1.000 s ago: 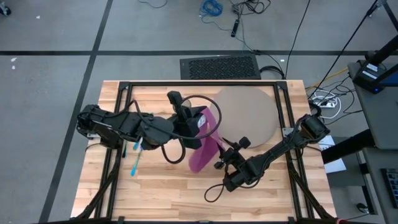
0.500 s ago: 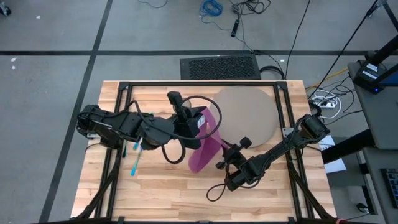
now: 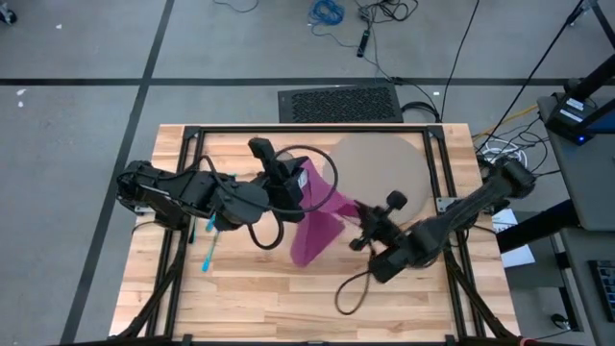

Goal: Set table place
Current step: Fold the pink table napkin

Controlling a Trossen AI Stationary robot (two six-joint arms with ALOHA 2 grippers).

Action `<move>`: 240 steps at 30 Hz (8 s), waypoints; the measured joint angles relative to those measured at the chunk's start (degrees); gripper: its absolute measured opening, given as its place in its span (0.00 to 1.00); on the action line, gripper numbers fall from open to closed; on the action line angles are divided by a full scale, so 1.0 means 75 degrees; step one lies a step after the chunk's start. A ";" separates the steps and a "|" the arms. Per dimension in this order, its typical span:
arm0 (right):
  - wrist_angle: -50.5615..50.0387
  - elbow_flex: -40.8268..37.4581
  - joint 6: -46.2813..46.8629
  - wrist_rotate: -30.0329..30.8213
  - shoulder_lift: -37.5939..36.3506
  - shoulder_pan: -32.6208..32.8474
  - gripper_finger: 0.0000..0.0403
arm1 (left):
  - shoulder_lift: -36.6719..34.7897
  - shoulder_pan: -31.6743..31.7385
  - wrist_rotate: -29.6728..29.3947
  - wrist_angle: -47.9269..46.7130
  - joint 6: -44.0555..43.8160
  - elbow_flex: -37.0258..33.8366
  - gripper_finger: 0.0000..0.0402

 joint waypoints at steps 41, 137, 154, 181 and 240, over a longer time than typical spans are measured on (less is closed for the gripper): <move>-0.3331 0.4203 -0.3248 -0.2266 -0.1375 0.0089 0.00 | -0.1024 -0.0725 -0.0131 -0.3910 -0.2789 0.0011 0.00; -0.0477 0.0426 -0.0102 -0.5110 0.0960 0.1961 0.00 | -0.0847 -0.2836 0.3591 -0.5263 -0.9645 -0.5048 0.00; -0.0238 -0.0538 -0.0158 -0.6182 0.0899 0.1084 0.00 | -0.0847 -0.1146 0.3856 -0.3106 -0.7588 -0.6637 0.00; -0.1109 0.0332 -0.0035 -0.6917 0.0362 0.0927 0.00 | -0.0847 -0.0750 0.3529 -0.3211 -0.7399 -0.6639 0.00; 0.2332 -0.1680 -0.0798 -0.7159 0.0464 -0.0087 0.26 | -0.0850 0.0558 0.2128 -0.2212 -0.7420 -0.8145 0.50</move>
